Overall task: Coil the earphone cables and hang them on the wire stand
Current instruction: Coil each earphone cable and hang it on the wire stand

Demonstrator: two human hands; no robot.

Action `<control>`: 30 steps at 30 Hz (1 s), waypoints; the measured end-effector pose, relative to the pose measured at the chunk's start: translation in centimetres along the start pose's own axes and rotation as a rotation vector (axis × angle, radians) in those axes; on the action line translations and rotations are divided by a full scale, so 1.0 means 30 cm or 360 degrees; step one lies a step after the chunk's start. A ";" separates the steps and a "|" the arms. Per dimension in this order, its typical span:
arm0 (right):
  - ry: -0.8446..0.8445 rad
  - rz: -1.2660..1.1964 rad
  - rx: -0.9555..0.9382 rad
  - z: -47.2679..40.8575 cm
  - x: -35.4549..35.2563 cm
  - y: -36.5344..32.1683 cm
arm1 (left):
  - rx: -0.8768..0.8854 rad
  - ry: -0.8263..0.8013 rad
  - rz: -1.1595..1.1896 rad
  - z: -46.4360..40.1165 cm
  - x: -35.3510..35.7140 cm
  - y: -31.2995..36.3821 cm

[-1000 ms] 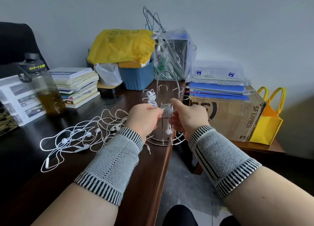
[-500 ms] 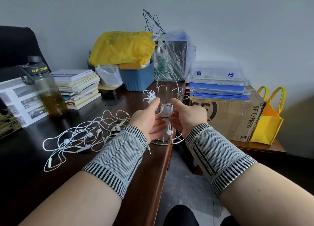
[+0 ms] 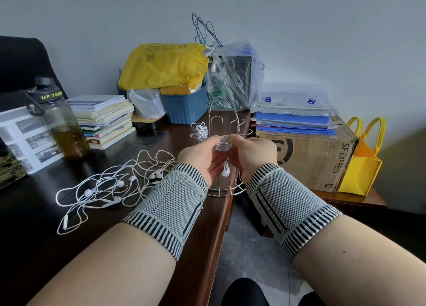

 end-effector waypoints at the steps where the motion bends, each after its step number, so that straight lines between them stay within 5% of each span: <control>1: 0.0015 -0.0006 -0.0010 -0.003 -0.003 -0.002 | 0.0014 0.0007 0.0005 0.000 0.001 0.002; 17: 0.0025 -0.0091 -0.0141 0.032 -0.067 -0.030 | 0.0107 0.0013 -0.0017 0.003 -0.047 -0.004; 24: -0.0329 0.0842 -0.1040 0.074 -0.018 -0.223 | 0.0171 0.0017 -0.0203 0.015 -0.051 0.027; 30: -0.0556 0.1207 -0.1153 0.095 0.054 -0.221 | 0.0147 -0.0024 -0.0251 0.013 -0.035 0.043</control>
Point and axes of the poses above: each hand's wrist, its own z-axis away from the middle knuckle, its own x-axis out of the palm, y = z × x, the point moved 9 cm from there along -z, towards the middle knuckle, and after that the axes turned 10 degrees about -x, right-handed, at the moved point
